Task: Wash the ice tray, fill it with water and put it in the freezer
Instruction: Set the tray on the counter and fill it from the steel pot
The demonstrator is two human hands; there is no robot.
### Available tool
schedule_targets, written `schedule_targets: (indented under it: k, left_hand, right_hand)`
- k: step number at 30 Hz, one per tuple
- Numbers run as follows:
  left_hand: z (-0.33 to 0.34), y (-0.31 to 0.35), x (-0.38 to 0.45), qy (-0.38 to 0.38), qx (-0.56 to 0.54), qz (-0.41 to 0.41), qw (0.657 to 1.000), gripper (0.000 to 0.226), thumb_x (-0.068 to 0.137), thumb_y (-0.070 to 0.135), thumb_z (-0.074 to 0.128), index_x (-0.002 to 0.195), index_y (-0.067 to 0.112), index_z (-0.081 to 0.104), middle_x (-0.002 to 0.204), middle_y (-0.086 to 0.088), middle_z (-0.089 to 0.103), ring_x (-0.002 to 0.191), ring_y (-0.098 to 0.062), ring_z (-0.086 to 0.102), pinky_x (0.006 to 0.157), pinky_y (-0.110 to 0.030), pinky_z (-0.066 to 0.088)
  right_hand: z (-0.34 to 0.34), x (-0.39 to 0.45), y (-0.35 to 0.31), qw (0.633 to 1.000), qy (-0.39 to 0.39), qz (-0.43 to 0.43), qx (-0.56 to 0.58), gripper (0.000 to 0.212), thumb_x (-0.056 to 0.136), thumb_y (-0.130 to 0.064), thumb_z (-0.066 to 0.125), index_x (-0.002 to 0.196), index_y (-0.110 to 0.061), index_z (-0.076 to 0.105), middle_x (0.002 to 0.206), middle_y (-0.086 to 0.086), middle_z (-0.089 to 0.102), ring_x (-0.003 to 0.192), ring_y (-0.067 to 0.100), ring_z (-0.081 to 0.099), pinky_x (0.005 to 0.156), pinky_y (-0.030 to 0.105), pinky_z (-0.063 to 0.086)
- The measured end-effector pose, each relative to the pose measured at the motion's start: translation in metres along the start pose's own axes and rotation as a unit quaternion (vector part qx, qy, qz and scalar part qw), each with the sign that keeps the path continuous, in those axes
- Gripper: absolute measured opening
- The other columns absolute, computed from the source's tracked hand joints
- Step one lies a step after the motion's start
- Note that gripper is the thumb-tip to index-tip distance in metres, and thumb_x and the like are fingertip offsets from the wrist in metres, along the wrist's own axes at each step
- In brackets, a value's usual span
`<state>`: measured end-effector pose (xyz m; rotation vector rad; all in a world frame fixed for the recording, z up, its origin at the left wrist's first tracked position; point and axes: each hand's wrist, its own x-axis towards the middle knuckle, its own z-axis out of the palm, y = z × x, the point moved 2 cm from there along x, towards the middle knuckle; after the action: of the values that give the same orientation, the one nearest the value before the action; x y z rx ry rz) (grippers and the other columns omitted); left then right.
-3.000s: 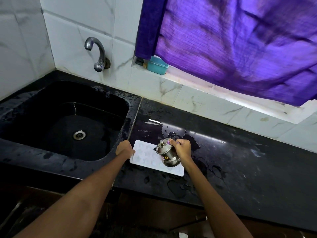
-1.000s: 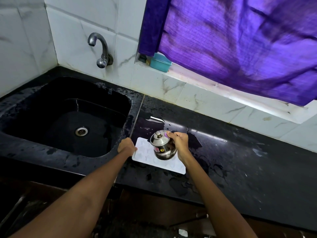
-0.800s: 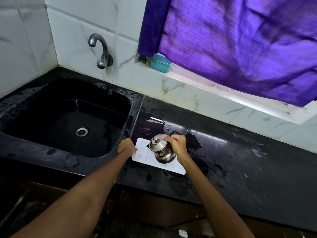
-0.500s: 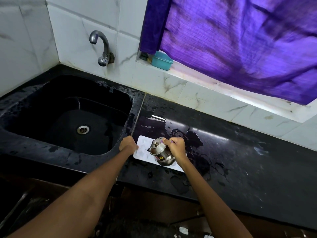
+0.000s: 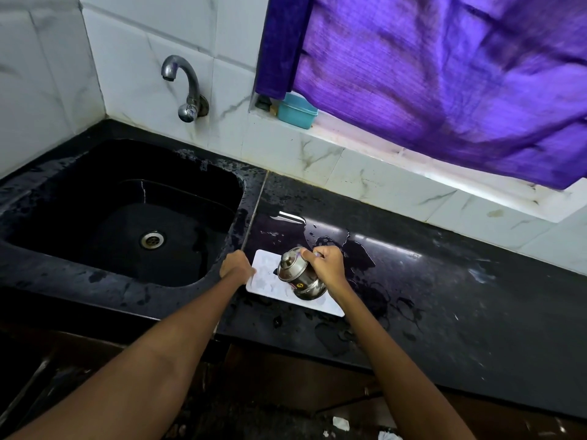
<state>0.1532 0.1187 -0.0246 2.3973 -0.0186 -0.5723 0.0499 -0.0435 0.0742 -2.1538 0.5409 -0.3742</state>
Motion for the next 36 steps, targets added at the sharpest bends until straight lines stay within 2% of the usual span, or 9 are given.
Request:
schedule_targets:
  k: [6, 10, 13, 18, 23, 28, 33, 36]
  left_hand:
    - [0.0, 0.0, 0.0, -0.004, -0.003, 0.003, 1.0, 0.035, 0.08, 0.022, 0.072, 0.109, 0.003, 0.068, 0.118, -0.017, 0.067, 0.11, -0.031, 0.064, 0.091, -0.038, 0.054]
    - [0.0, 0.0, 0.0, -0.002, -0.001, 0.003, 1.0, 0.036, 0.08, 0.023, 0.073, 0.11, 0.003, 0.068, 0.118, -0.017, 0.066, 0.11, -0.031, 0.063, 0.091, -0.038, 0.054]
    - [0.001, 0.0, 0.001, -0.003, 0.003, 0.003, 1.0, 0.038, 0.08, 0.025, 0.073, 0.111, 0.004, 0.067, 0.12, -0.017, 0.066, 0.111, -0.031, 0.063, 0.092, -0.039, 0.054]
    - [0.0, 0.002, 0.001, -0.002, 0.0, 0.0, 1.0, 0.039, 0.08, 0.023, 0.074, 0.113, 0.004, 0.067, 0.123, -0.017, 0.064, 0.115, -0.032, 0.061, 0.094, -0.04, 0.053]
    - [0.001, 0.0, 0.002, 0.0, 0.005, 0.002, 1.0, 0.039, 0.08, 0.023, 0.073, 0.114, 0.004, 0.066, 0.123, -0.017, 0.064, 0.115, -0.032, 0.061, 0.094, -0.04, 0.053]
    - [0.001, 0.0, 0.002, -0.001, 0.005, 0.003, 1.0, 0.038, 0.081, 0.023, 0.073, 0.113, 0.003, 0.067, 0.122, -0.018, 0.065, 0.113, -0.033, 0.062, 0.093, -0.041, 0.053]
    - [0.002, 0.0, 0.002, 0.0, 0.007, 0.001, 1.0, 0.038, 0.081, 0.023, 0.073, 0.112, 0.003, 0.067, 0.121, -0.018, 0.065, 0.112, -0.033, 0.062, 0.093, -0.041, 0.054]
    - [0.002, 0.001, 0.002, 0.003, 0.01, 0.001, 1.0, 0.037, 0.081, 0.022, 0.072, 0.113, 0.003, 0.067, 0.121, -0.018, 0.065, 0.112, -0.033, 0.063, 0.092, -0.041, 0.054]
  right_hand:
    - [0.005, -0.006, 0.007, 1.0, 0.0, 0.024, 0.01, 0.062, 0.076, -0.015, 0.071, 0.043, -0.023, 0.019, 0.033, -0.008, 0.017, 0.042, 0.007, 0.016, 0.047, 0.027, 0.017]
    - [0.003, -0.008, 0.014, 0.995, 0.008, 0.07, 0.069, 0.059, 0.075, -0.012, 0.071, 0.043, -0.022, 0.022, 0.041, -0.012, 0.02, 0.046, 0.009, 0.019, 0.048, 0.026, 0.018]
    - [-0.005, -0.006, 0.015, 0.99, 0.02, 0.094, 0.106, 0.05, 0.075, -0.01, 0.069, 0.045, -0.018, 0.03, 0.048, 0.0, 0.026, 0.048, 0.012, 0.024, 0.049, 0.026, 0.021]
    - [-0.018, 0.002, 0.009, 0.986, 0.035, 0.098, 0.131, 0.045, 0.075, -0.006, 0.068, 0.045, -0.015, 0.036, 0.047, -0.001, 0.03, 0.047, 0.011, 0.029, 0.046, 0.022, 0.023]
    - [-0.025, 0.001, 0.014, 0.99, 0.029, 0.083, 0.106, 0.044, 0.077, -0.009, 0.067, 0.048, -0.014, 0.034, 0.051, 0.0, 0.028, 0.049, 0.013, 0.025, 0.048, 0.026, 0.021]
    - [-0.02, -0.007, 0.024, 0.997, 0.015, 0.063, 0.049, 0.06, 0.076, -0.01, 0.071, 0.042, -0.022, 0.022, 0.043, -0.009, 0.019, 0.048, 0.011, 0.019, 0.049, 0.027, 0.017]
    - [-0.017, -0.012, 0.031, 0.998, 0.013, 0.053, 0.004, 0.058, 0.076, -0.014, 0.069, 0.044, -0.021, 0.022, 0.047, -0.002, 0.02, 0.049, 0.014, 0.02, 0.053, 0.032, 0.019]
    - [-0.019, -0.012, 0.028, 0.999, 0.013, 0.039, -0.002, 0.058, 0.076, -0.014, 0.069, 0.044, -0.021, 0.021, 0.045, -0.004, 0.02, 0.048, 0.013, 0.02, 0.051, 0.029, 0.018]
